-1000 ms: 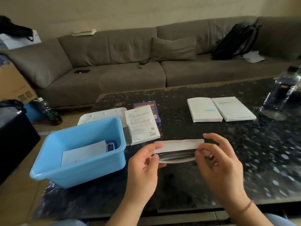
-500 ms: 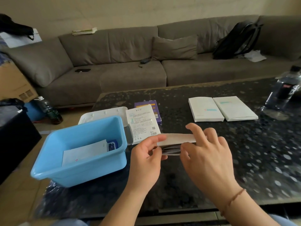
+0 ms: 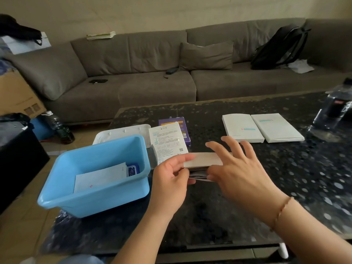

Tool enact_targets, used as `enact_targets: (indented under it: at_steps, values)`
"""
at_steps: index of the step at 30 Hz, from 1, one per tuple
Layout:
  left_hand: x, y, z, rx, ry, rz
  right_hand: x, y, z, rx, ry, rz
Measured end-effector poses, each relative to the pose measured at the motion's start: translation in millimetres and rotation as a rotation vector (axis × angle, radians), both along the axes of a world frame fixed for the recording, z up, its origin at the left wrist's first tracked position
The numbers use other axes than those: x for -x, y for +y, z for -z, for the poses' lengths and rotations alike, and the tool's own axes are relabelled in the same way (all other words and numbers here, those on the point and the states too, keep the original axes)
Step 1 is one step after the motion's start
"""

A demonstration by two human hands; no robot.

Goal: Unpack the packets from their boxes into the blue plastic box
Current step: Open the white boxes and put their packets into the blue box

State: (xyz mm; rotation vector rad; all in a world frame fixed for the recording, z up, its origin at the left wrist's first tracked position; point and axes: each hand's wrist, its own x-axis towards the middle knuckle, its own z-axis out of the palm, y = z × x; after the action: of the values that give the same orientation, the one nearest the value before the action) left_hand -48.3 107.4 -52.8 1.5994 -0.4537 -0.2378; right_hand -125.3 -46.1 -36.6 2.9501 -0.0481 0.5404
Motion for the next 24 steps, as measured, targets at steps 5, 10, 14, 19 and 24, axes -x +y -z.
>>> enact_targets:
  at_steps: [5,10,14,19,24]
  values:
    - [-4.8,0.5,-3.9,-0.019,-0.008,-0.008,9.0,-5.4,21.8,0.04,-0.138,-0.065]
    - [-0.1,-1.0,-1.7,-0.02,-0.037,0.013,18.9,-0.9,54.4,0.085,-0.456,-0.007]
    - [5.8,2.8,5.0,-0.017,-0.079,0.039,14.4,3.0,59.7,0.03,-0.557,0.051]
    - [8.6,8.8,6.9,-0.031,-0.108,0.095,13.5,8.0,63.2,0.046,-0.596,0.103]
    - [12.7,11.8,11.0,-0.111,-0.211,0.072,16.2,8.1,60.5,0.051,-0.586,0.166]
